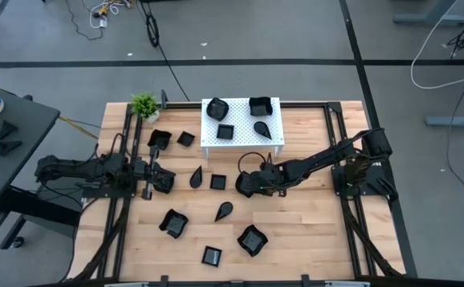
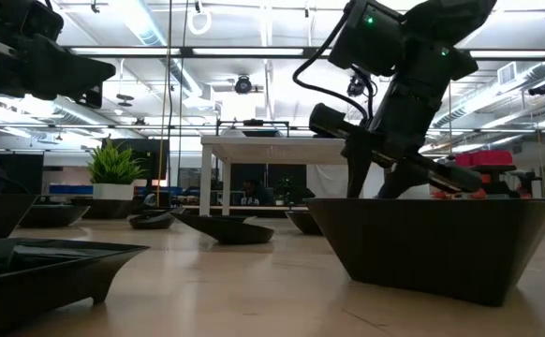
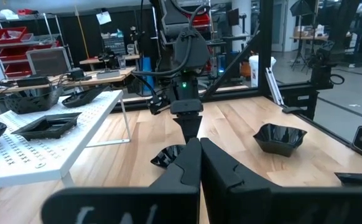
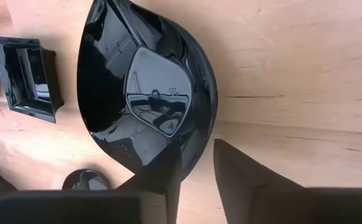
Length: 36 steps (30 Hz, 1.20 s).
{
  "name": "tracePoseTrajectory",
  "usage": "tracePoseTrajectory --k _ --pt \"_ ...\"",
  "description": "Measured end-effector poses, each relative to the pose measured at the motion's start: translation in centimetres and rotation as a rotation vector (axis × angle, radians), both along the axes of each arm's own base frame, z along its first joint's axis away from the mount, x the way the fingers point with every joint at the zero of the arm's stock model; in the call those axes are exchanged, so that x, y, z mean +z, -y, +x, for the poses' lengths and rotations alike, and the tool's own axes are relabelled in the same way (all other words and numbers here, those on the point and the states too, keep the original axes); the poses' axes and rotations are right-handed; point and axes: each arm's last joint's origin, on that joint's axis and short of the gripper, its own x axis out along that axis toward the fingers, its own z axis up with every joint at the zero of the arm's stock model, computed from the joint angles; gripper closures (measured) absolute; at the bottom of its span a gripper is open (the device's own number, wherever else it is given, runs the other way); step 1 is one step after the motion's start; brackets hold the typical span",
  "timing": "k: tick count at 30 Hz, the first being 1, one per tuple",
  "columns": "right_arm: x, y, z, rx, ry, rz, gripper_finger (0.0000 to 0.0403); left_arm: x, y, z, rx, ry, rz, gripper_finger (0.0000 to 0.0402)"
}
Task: Pick & Place Mini shaped plates
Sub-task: Stack the leaf-shaped plate on top of the leaf-shaped plate on the shelf
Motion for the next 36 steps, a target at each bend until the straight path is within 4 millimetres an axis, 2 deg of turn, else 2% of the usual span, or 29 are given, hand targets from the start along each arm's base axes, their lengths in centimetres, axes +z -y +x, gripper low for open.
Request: tracePoseTrajectory --k 9,18,28,36 --pt "0.0 0.0 0.0 0.014 0.0 -0.007 0.0362 0.0 0.0 0.0 0.0 0.0 0.0 0.0399" --pt "0.0 0.0 0.0 0.014 0.001 -0.007 0.0397 0.0 0.0 0.0 0.0 0.0 0.0 0.0399" --pt "0.5 0.0 0.0 0.022 0.025 -0.008 0.0399 0.0 0.0 0.0 0.0 0.0 0.0 0.0399" --pt "2.1 0.0 0.1 0.023 0.103 0.002 0.0399 0.0 0.0 0.0 0.0 0.0 0.0 0.0399"
